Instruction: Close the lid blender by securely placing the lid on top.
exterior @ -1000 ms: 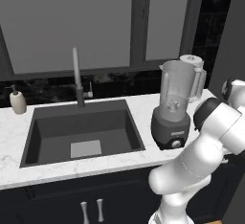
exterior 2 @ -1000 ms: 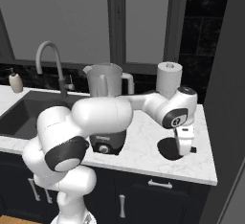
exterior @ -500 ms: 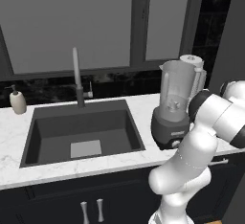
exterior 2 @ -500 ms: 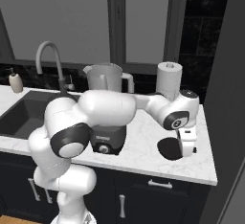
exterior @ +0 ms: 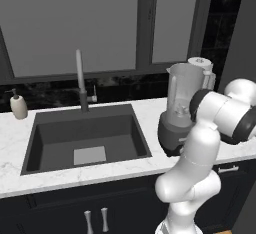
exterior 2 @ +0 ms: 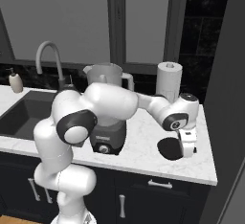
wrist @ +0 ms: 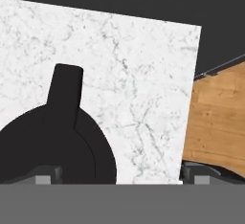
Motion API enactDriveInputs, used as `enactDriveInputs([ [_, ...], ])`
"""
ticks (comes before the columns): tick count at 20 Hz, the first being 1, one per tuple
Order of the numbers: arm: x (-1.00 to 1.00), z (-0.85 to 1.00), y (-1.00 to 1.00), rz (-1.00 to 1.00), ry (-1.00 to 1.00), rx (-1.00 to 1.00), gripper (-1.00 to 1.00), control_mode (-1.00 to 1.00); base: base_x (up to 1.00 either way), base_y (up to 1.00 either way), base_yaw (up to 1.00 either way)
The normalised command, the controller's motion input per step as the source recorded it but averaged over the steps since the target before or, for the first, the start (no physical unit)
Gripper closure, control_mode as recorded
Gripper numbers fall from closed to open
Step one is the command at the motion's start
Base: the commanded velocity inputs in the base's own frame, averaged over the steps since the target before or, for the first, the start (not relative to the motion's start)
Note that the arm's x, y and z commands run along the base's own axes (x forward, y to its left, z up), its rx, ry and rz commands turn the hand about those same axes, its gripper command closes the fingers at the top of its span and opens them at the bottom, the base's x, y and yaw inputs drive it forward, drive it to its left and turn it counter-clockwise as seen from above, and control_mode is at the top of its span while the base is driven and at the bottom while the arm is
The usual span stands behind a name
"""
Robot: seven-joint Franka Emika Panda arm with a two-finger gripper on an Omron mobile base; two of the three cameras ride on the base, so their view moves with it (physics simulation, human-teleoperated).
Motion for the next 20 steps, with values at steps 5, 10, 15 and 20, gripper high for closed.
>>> enactDriveInputs([
  [5,0.02,-0.14,-0.21,0.00,0.00,0.00,-1.00,-1.00,0.00,0.00,0.00],
  [10,0.15,-0.03,-0.04,0.00,0.00,0.00,-1.00,-1.00,0.00,0.00,0.00],
  [15,0.26,-0.06,0.00,0.00,0.00,0.00,-1.00,-1.00,0.00,0.00,0.00],
  [20,0.13,-0.19,-0.01,0.00,0.00,0.00,-1.00,-1.00,0.00,0.00,0.00],
])
